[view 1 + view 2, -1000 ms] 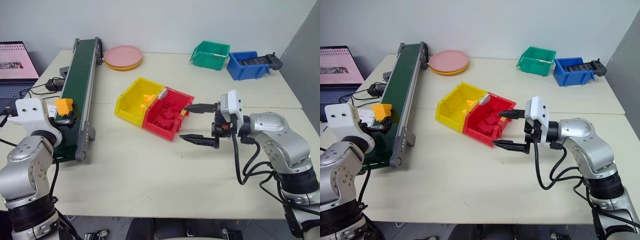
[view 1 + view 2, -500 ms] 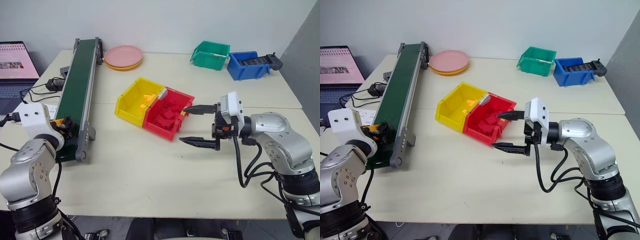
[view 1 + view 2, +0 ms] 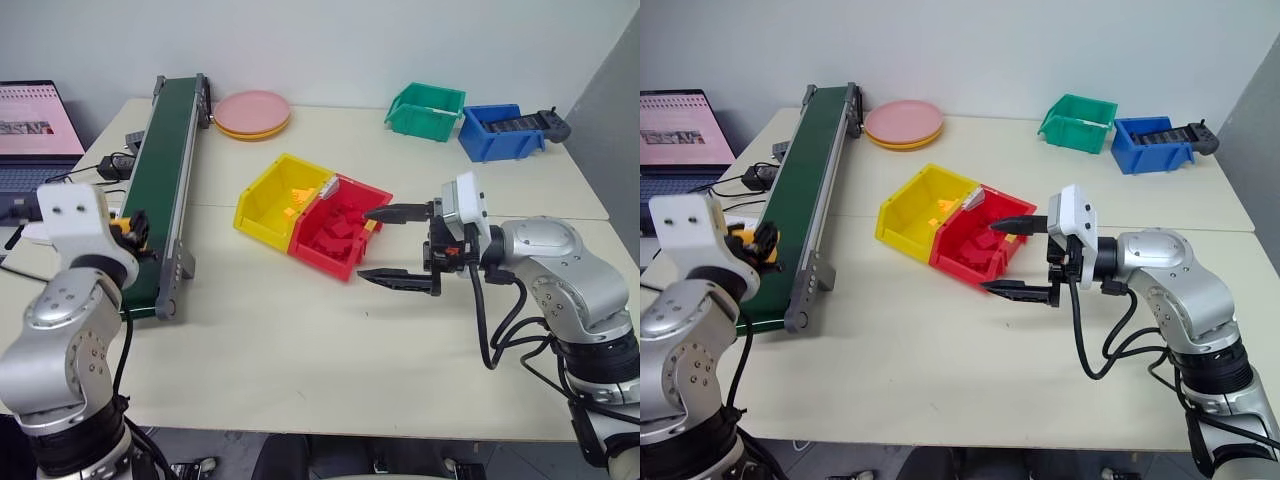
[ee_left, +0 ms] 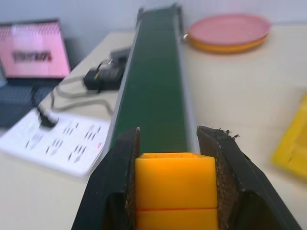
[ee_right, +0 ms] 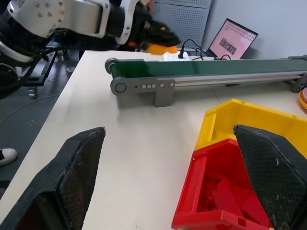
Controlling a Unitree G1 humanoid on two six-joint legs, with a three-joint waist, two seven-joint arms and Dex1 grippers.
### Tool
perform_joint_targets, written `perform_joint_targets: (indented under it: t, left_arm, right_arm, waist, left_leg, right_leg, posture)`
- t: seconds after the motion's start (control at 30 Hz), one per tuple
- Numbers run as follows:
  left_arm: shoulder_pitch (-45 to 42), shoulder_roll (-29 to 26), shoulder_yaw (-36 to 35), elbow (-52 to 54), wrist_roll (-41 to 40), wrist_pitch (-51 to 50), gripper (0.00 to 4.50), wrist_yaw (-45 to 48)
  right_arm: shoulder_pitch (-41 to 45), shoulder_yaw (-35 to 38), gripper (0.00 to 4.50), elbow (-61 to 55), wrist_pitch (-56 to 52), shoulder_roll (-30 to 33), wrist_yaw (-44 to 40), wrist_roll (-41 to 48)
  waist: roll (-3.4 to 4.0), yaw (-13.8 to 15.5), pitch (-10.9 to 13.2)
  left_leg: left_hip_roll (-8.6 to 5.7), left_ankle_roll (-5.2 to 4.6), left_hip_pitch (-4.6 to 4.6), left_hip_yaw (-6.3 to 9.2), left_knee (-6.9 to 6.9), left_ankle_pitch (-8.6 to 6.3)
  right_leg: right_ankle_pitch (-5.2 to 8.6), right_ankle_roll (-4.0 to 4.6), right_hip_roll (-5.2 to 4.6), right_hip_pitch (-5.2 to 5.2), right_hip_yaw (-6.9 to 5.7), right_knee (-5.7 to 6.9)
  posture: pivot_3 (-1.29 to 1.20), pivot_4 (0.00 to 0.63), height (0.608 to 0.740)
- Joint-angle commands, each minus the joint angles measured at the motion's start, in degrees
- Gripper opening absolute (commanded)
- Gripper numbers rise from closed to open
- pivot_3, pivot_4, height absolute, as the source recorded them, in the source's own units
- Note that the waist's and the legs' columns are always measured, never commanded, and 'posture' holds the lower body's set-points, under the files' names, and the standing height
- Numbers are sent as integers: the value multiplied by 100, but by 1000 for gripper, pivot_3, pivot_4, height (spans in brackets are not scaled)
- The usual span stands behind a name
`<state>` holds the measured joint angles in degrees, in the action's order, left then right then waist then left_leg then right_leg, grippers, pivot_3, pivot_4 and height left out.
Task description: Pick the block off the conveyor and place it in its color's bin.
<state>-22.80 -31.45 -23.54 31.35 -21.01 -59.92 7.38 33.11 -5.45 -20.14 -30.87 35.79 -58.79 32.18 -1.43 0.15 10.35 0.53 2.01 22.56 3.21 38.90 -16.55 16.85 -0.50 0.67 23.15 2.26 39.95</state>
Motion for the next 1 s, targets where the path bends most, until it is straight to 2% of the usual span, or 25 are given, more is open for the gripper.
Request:
perform_joint_targets:
  t: [0.03,0.17,0.3,0.5,0.57,0.6,0.9,0.97,1.0]
  left_arm:
    - [-803,-199,934,-775,-92,509,1530,834]
    - [-1469,-246,1449,-1810,74,1093,1530,1323]
    - [-2087,-74,2039,-2990,437,1891,1530,1675]
    - [-2512,190,2314,-4262,789,2793,1530,1928]
    - [-2570,235,2304,-4511,825,2988,2232,2013]
    - [-2583,252,2278,-4571,818,3030,2294,2056]
    - [-2490,248,2226,-4319,812,2980,3921,2229]
    - [-2307,110,2216,-3871,795,2786,4238,2266]
    - [-2118,-45,2209,-3515,839,2684,4238,2276]
  right_arm:
    - [-6,330,4500,-540,-347,251,477,-59]
    - [42,529,4500,-1013,-1099,374,983,290]
    - [33,699,4500,-1330,-1387,463,1277,407]
    - [-191,763,4500,-1577,-1485,599,1547,331]
    - [-270,817,4500,-1654,-1508,638,1611,350]
    - [-288,828,4500,-1672,-1512,653,1634,364]
    - [-355,817,4500,-1634,-1433,760,1606,350]
    - [-359,776,4500,-1583,-1367,778,1550,311]
    - [-375,747,4500,-1550,-1317,798,1513,269]
  waist:
    - [0,7,0]
    - [1,-28,1]
    - [2,-97,2]
    - [2,-101,2]
    - [2,-98,2]
    - [2,-101,2]
    - [2,-109,2]
    - [2,-109,2]
    - [2,-119,2]
  left_leg:
    - [-1,0,0,0,0,0]
    - [1,2,6,-3,1,1]
    - [3,1,5,-11,-2,1]
    - [0,-1,8,-10,1,1]
    - [1,-1,12,-9,2,0]
    - [1,-1,16,-6,2,0]
    - [0,-1,18,-8,5,0]
    - [0,-1,18,-8,5,0]
    - [0,-1,18,-8,5,0]
  right_leg:
    - [0,0,0,0,1,-1]
    - [0,0,1,7,3,1]
    - [1,0,2,12,9,1]
    - [1,0,2,12,8,1]
    - [1,0,2,14,8,-1]
    - [1,0,2,15,4,-1]
    - [0,0,2,18,7,1]
    - [0,0,2,18,8,1]
    - [0,0,2,19,7,1]
  posture:
    - [0,150,740]
    - [0,150,740]
    - [0,150,740]
    - [0,150,740]
    - [0,150,740]
    - [0,150,740]
    - [0,150,740]
    - [0,150,740]
    - [0,150,740]
